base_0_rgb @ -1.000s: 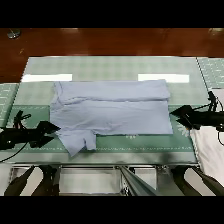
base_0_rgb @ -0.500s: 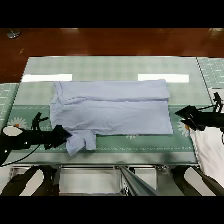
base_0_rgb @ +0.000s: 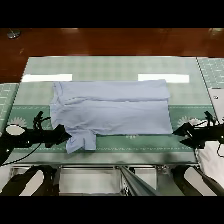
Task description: Fold the shirts.
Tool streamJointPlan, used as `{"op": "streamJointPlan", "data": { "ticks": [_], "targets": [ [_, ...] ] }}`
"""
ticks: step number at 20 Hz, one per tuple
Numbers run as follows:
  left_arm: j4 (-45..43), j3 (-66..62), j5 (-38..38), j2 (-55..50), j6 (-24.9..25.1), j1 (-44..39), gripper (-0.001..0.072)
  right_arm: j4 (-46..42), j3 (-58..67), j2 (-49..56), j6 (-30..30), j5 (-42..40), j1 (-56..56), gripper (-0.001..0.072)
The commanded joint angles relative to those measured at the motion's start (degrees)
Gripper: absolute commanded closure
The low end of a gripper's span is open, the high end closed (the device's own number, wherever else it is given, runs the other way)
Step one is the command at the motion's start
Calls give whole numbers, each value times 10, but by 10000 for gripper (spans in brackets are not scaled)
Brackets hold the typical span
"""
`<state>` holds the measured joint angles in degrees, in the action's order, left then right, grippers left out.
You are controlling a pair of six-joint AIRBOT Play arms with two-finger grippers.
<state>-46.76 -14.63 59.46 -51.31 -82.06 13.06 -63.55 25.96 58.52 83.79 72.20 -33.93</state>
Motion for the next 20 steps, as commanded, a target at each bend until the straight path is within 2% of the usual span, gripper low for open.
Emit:
{"op": "streamJointPlan", "data": {
  "ticks": [1, 6, 7, 8, 9, 10, 12, 15, 17, 20],
  "targets": [
    [3, -1, 1, 0, 4, -1, 686, 59, -7, 37, -22, -45, 32, 94],
    [3, -1, 3, 0, 3, -1, 686, 138, 57, 138, -62, -66, 81, 108],
    [3, -2, 3, 0, 3, -1, 686, 136, 73, 142, -61, -66, 88, 211],
    [4, -2, 3, 0, 3, -1, 686, 135, 87, 142, -61, -66, 92, 403],
    [4, -2, 3, 0, 3, -1, 686, 136, 99, 142, -65, -62, 95, 657],
    [4, -4, 7, 0, 4, 1, 686, 136, 112, 142, -78, -54, 98, 693],
    [3, -26, 11, 0, 21, 17, 686, 132, 144, 142, -89, -25, 97, 694],
    [8, -92, 16, 0, 21, 77, 686, 113, 208, 144, -77, -18, 98, 694],
    [10, -138, -3, -11, 21, 78, 686, 128, 249, 163, -77, -13, 103, 694],
    [12, -213, -36, -83, 21, 50, 685, 141, 317, 221, -78, -35, 148, 693]
  ]
}}
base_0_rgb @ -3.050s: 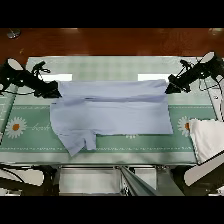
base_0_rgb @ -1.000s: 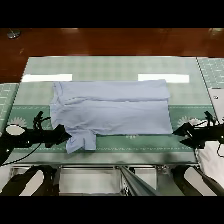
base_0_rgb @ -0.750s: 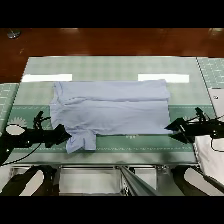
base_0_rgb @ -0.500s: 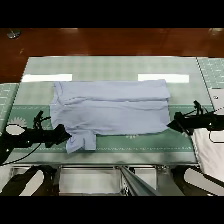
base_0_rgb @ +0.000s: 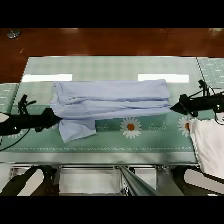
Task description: Fold the shirts.
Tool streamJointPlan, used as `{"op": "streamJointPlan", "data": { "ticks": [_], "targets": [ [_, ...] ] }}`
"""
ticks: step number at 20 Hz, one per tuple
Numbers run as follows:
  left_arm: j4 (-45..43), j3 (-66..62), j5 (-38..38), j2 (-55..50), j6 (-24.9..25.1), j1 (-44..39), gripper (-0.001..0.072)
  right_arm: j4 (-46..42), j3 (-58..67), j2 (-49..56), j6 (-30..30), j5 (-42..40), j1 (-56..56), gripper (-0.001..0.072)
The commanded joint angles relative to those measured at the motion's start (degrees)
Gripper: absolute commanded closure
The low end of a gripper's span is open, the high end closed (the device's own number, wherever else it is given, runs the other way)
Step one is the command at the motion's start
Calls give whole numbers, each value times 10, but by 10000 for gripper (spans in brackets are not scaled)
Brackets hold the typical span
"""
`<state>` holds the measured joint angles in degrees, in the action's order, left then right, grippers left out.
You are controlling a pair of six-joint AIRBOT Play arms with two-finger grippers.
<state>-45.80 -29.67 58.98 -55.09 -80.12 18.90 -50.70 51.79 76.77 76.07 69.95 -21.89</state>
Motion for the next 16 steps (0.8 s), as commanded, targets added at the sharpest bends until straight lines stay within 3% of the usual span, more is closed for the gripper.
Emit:
{"op": "streamJointPlan", "data": {
  "ticks": [1, 9, 16],
  "targets": [
    [4, -92, -40, -81, 1, -18, 686, 9, 85, 61, 0, -28, 44, 693],
    [10, -378, -33, -370, -16, -62, 685, 9, 295, 237, 57, -41, 73, 693],
    [13, -515, 0, -484, -16, -64, 672, 23, 396, 333, 80, -24, 77, 689]
  ]
}}
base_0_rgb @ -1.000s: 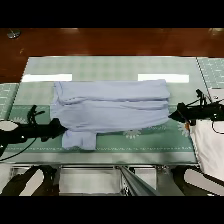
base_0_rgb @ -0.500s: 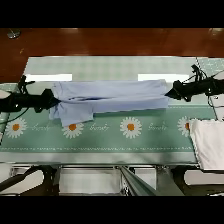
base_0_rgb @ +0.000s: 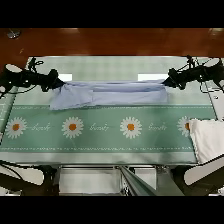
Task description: Fold the shirts.
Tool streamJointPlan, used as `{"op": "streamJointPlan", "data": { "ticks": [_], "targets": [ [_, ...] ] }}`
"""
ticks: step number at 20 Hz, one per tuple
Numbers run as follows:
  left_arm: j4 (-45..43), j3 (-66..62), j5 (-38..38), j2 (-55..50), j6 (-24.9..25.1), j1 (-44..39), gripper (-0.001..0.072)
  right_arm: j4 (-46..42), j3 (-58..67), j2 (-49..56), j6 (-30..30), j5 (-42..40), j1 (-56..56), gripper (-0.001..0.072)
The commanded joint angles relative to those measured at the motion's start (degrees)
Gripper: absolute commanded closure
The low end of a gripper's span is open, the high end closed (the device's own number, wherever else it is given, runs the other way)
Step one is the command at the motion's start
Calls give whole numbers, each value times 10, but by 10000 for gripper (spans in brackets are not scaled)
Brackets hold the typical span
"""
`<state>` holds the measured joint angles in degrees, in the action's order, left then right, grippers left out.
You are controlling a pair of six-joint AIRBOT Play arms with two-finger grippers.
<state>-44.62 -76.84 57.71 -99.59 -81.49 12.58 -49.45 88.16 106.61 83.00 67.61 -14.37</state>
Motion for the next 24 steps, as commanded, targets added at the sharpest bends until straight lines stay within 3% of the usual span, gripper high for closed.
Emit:
{"op": "streamJointPlan", "data": {
  "ticks": [1, 2, 4, 7, 9, 15, 19, 20, 21, 22, 23, 24],
  "targets": [
    [1, -44, 18, -43, -2, -1, 400, 19, 32, 38, 10, -5, 2, 452],
    [-4, -47, 35, -43, -2, 1, 20, 29, 33, 38, -1, -3, 2, 110],
    [-43, -84, 109, -42, 4, 26, 4, 16, 64, 37, -10, 43, -19, 92],
    [-173, -117, 182, -6, -44, 88, 5, -44, 76, 19, 1, 100, -69, 92],
    [-248, -91, 165, 40, -77, 118, 5, -51, 59, 21, 9, 121, -87, 92],
    [-174, 124, -3, 233, -12, 65, 5, -27, 22, 54, 7, 117, -50, 92],
    [-162, 162, -36, 266, -12, -11, 5, 11, 22, 71, 0, 114, 8, 94],
    [-158, 162, -52, 261, -13, -25, 5, 14, 23, 71, 0, 110, 22, 110],
    [-149, 161, -58, 259, -12, -35, 7, 14, 29, 71, 0, 116, 34, 346],
    [-135, 161, -59, 257, -12, -44, 95, 11, 38, 67, 1, 125, 39, 696],
    [-126, 160, -57, 257, -10, -52, 487, 7, 40, 55, 4, 126, 39, 694],
    [-110, 159, -56, 257, -7, -60, 683, -10, 40, 38, 6, 126, 37, 694]
  ]
}}
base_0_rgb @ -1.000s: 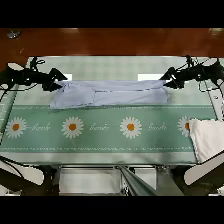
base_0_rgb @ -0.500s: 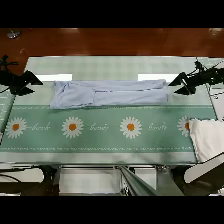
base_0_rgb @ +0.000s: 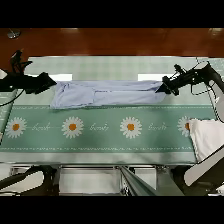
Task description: Fold the shirts.
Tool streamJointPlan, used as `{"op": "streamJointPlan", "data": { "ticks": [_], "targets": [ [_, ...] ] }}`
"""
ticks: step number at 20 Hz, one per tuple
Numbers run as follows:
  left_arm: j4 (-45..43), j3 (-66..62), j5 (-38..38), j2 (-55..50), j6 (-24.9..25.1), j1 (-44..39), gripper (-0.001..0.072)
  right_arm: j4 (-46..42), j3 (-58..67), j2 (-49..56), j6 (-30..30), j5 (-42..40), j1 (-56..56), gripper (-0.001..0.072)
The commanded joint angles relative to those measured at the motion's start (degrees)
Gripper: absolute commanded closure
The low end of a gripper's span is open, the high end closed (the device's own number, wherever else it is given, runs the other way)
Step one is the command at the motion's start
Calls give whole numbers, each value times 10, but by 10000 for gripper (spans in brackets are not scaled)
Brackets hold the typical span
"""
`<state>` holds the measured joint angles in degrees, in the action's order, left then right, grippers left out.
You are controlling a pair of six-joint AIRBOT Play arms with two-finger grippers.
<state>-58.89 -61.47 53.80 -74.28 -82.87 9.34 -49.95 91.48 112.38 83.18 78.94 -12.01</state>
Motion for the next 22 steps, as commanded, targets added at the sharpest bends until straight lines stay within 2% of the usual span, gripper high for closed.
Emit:
{"op": "streamJointPlan", "data": {
  "ticks": [1, 4, 9, 14, 19, 22],
  "targets": [
    [54, 5, -17, 4, 16, -36, 685, -42, 7, -43, 7, 19, 9, 694],
    [77, 5, -28, 4, 49, -102, 686, -152, -20, -134, 13, 48, -1, 695],
    [65, 0, -147, -36, 35, -302, 688, -137, -215, -381, 11, -20, -21, 696],
    [64, -123, -151, -179, 11, -446, 689, -136, -340, -589, 55, -31, -21, 694],
    [65, -300, -52, -341, -60, -535, 688, -130, -343, -638, 66, -22, -20, 694],
    [125, -355, -54, -401, -66, -581, 688, -106, -344, -638, 62, -22, -20, 694]
  ]
}}
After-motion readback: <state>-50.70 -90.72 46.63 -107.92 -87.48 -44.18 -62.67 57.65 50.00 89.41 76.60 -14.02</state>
